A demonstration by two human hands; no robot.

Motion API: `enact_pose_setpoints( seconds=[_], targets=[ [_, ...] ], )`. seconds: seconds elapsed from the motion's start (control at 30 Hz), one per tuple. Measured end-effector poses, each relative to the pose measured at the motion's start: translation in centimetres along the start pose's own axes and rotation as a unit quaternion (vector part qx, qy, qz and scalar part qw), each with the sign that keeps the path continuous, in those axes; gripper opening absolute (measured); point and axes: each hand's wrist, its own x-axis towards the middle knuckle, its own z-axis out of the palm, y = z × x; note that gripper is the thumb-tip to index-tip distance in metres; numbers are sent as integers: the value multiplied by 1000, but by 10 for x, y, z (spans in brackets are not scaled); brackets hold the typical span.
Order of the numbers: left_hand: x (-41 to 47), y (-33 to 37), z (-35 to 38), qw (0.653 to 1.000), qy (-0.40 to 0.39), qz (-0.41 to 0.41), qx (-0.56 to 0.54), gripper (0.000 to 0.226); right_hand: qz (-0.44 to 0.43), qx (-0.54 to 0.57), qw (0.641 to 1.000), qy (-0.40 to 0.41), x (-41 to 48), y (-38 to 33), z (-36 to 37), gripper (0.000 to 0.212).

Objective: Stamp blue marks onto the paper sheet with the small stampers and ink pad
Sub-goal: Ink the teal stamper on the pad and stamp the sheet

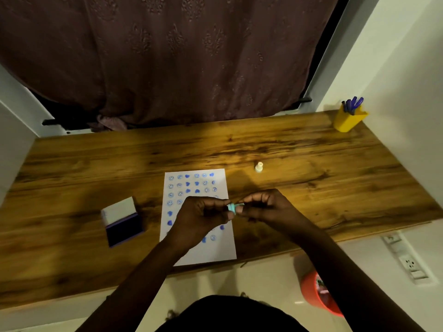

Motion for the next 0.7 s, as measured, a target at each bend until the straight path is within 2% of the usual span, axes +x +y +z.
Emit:
enact_pose_setpoints(
  seconds=[0.07, 0.23, 0.37, 0.47, 0.53, 0.6, 0.7],
  targets=[
    [6, 3, 8, 1000, 5, 3, 1, 37, 10, -9, 1000, -2, -1, -2, -9, 18],
    [18, 7, 35, 999, 8, 11, -33, 39, 90, 10, 995, 49, 4, 4, -21, 42],
    [26, 1, 57, 999, 26, -10, -38, 44, 93, -14, 995, 33, 12, 7, -45, 30],
    [31, -5, 70, 994, 47, -66, -70, 50, 65, -67, 995, 28, 28, 9, -79, 22],
    [33, -10, 75, 992, 67, -89, -63, 47, 40, -147, 985, 79, 50, 15, -105, 16],
    [32, -15, 77, 991, 80, -98, -43, 40, 22, -278, 952, 129, 76, 23, -126, 18],
    [28, -18, 80, 989, 97, -105, -25, 35, 21, -414, 899, 140, 110, 37, -144, 24]
  ],
)
